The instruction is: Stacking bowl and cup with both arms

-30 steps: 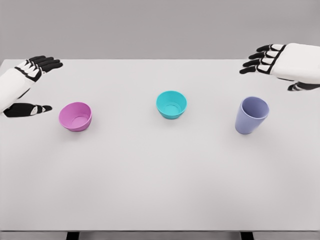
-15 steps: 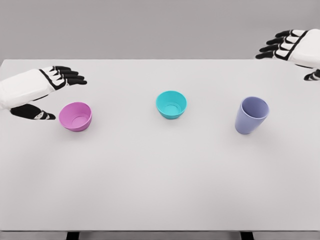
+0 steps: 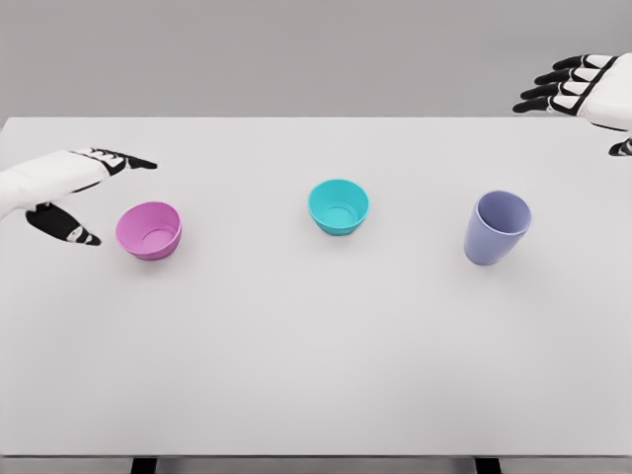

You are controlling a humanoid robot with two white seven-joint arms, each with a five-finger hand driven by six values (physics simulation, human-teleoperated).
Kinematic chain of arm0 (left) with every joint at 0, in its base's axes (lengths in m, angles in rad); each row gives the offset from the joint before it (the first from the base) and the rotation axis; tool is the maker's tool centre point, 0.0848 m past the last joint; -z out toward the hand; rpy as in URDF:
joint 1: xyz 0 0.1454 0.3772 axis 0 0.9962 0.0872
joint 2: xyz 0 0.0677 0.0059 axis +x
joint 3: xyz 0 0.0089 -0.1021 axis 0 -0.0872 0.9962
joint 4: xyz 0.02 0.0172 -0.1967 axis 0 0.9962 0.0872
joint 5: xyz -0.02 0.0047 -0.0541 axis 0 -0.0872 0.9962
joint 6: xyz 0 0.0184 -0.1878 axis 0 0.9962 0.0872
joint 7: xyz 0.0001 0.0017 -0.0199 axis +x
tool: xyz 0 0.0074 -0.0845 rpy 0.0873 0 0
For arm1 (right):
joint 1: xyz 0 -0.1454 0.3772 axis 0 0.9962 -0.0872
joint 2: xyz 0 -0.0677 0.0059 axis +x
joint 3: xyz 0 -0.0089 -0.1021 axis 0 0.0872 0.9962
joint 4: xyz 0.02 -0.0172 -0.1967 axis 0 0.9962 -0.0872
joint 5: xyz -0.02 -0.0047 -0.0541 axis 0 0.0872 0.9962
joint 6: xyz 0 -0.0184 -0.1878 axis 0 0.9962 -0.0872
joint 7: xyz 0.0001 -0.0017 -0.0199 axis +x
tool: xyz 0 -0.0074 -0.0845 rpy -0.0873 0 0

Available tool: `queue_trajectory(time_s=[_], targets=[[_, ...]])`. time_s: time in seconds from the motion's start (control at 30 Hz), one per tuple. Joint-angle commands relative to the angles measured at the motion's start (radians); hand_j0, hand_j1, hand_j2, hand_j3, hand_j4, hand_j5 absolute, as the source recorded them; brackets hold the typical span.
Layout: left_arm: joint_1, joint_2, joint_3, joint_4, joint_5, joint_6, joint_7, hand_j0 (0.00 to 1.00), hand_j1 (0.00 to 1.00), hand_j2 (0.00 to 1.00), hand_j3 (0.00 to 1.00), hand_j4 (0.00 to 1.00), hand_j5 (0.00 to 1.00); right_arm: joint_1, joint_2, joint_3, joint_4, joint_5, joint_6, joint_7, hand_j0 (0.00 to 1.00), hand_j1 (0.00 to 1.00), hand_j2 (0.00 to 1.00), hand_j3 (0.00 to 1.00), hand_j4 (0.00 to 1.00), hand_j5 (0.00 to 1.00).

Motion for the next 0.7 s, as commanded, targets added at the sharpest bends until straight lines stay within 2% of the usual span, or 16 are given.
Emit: queue_trajectory(time_s=[0.0, 0.13, 0.2, 0.27, 0.37, 0.47, 0.67], targets=[[0.0, 0.046, -0.041, -0.005, 0.002, 0.026, 0.0, 1.0, 1.0, 1.0, 1.0, 1.0, 1.0, 0.0, 0.001, 0.001, 0.001, -0.004, 0.003, -0.001, 1.0, 1.0, 1.0, 1.0, 1.0, 1.0], [-0.008, 0.058, -0.081, -0.005, -0.008, 0.017, 0.0, 1.0, 1.0, 1.0, 1.0, 1.0, 1.0, 0.002, -0.002, 0.002, 0.0, -0.004, 0.003, -0.001, 1.0, 1.0, 1.0, 1.0, 1.0, 1.0], [-0.011, 0.057, -0.084, -0.005, -0.039, 0.015, 0.0, 1.0, 1.0, 1.0, 1.0, 1.0, 1.0, 0.0, 0.006, 0.002, 0.001, -0.004, 0.003, -0.001, 1.0, 1.0, 1.0, 1.0, 1.0, 1.0], [-0.031, 0.055, -0.097, -0.005, -0.065, 0.017, 0.0, 1.0, 1.0, 1.0, 1.0, 1.0, 1.0, 0.0, 0.007, 0.004, 0.0, -0.004, 0.003, -0.001, 1.0, 1.0, 1.0, 1.0, 1.0, 1.0], [-0.075, 0.054, -0.15, -0.004, -0.113, 0.017, 0.0, 1.0, 1.0, 1.0, 1.0, 1.0, 1.0, 0.0, 0.007, 0.004, 0.0, -0.004, 0.003, -0.001, 1.0, 1.0, 1.0, 1.0, 1.0, 1.0], [-0.089, 0.049, -0.169, -0.004, -0.137, 0.017, 0.0, 1.0, 1.0, 1.0, 1.0, 1.0, 1.0, -0.002, 0.009, 0.004, 0.0, -0.004, 0.003, -0.001, 1.0, 1.0, 1.0, 1.0, 1.0, 1.0], [-0.169, 0.043, -0.272, 0.007, -0.14, 0.017, 0.0, 1.0, 1.0, 1.0, 1.0, 1.0, 1.0, -0.002, 0.009, 0.004, 0.001, -0.004, 0.003, -0.001, 1.0, 1.0, 1.0, 1.0, 1.0, 1.0]])
